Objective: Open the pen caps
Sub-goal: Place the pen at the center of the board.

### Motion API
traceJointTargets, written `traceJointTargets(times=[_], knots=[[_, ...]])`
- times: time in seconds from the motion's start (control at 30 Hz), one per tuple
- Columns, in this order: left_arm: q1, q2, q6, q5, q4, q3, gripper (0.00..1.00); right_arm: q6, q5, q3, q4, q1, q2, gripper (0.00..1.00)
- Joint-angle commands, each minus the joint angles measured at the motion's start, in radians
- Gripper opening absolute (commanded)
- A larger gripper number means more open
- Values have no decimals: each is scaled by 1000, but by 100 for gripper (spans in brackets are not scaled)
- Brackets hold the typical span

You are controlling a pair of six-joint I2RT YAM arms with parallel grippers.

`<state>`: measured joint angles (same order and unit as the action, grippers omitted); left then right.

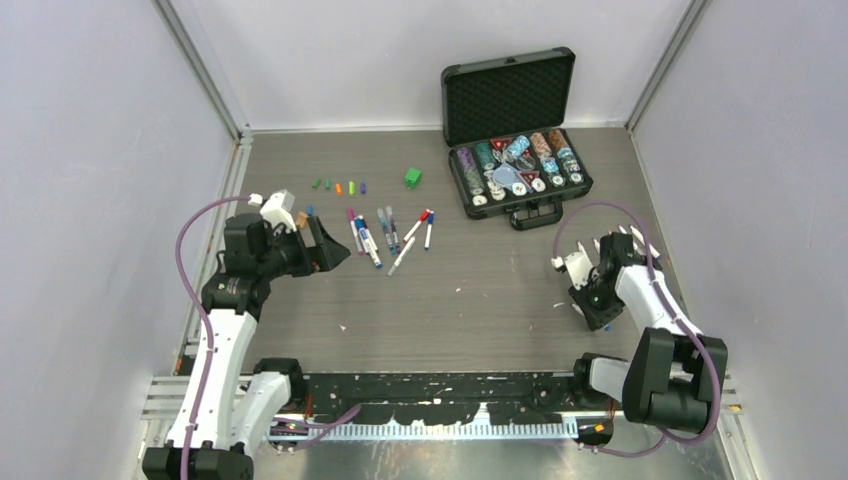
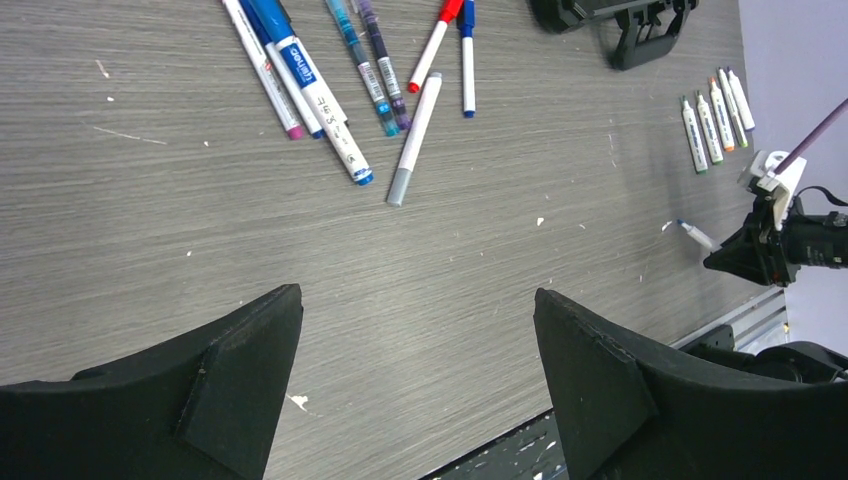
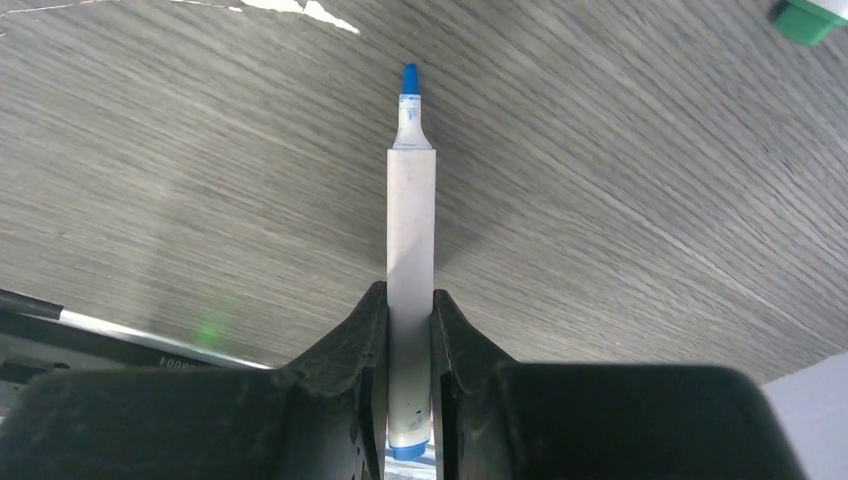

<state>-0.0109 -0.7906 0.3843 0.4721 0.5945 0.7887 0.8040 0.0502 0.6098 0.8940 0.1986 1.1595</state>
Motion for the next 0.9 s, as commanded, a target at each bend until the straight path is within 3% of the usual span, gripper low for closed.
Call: traceJointTargets(times=[0.0,0.23,0.43,0.73,0.87], knots=[[4,9,-14,1,-31,14,88,-3,15,-24,-87,3,44,22],[4,4,-15,1,-35,15,88,12,36,-54,-97,3,91,38],[3,-18,-4,57,-51,5,88,6,61,-23,-60,3,96,43],[3,-129,57,172,-33,13,89,-11,140,209,108,4,-4,53],[-47,-203,83,105,12,35,88,-73,286,333,183,3,-35,54]])
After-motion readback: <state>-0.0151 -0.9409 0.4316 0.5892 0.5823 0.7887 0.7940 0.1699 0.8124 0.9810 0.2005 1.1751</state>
